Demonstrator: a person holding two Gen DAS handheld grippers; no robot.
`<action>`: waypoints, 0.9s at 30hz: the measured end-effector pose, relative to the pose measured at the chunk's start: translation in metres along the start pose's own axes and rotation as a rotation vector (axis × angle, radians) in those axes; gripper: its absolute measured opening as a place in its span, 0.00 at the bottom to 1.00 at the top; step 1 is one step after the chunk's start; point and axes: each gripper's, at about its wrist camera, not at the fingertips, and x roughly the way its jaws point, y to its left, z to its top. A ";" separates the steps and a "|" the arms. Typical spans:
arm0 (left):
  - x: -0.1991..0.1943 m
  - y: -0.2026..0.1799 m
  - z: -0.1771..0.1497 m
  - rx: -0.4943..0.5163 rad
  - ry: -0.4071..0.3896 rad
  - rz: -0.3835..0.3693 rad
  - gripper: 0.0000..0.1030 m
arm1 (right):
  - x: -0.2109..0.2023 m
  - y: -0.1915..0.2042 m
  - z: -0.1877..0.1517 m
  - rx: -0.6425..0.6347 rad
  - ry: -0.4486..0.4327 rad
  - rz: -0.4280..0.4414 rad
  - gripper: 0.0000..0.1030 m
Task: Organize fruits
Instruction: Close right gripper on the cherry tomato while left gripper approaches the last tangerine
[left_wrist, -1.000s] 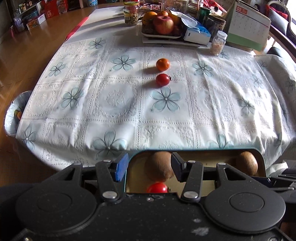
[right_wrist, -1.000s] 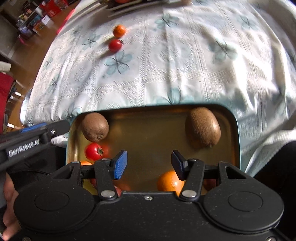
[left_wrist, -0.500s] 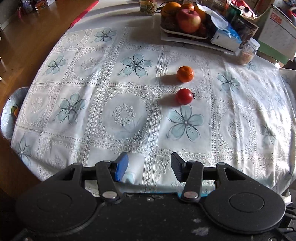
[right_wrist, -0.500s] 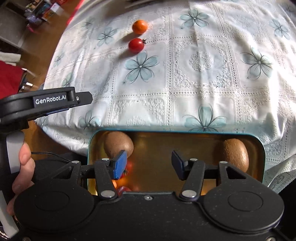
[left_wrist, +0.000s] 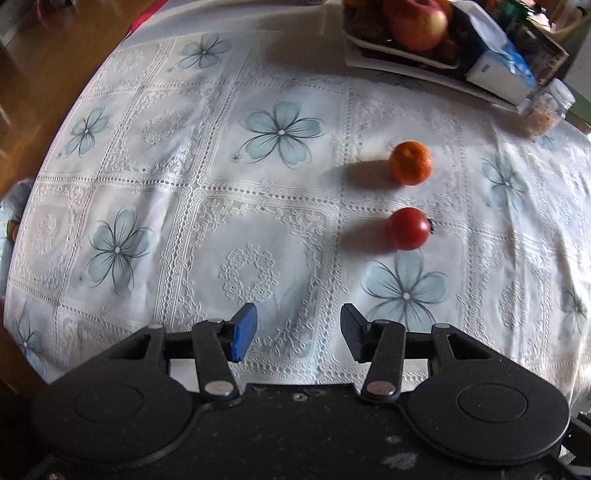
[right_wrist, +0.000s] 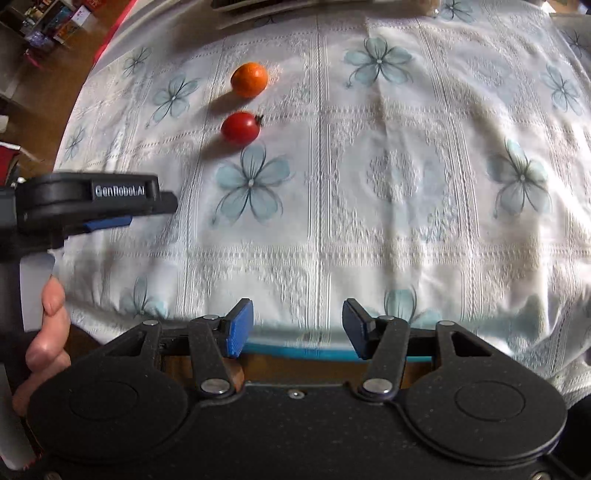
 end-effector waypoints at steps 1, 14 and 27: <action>0.003 0.004 0.003 -0.020 0.010 -0.005 0.49 | 0.002 0.002 0.004 0.006 -0.014 -0.011 0.59; 0.011 0.048 0.040 -0.164 0.073 -0.067 0.48 | 0.037 0.038 0.066 0.038 -0.048 -0.070 0.58; -0.003 0.073 0.042 -0.272 0.040 -0.064 0.48 | 0.067 0.070 0.100 0.017 -0.089 -0.097 0.58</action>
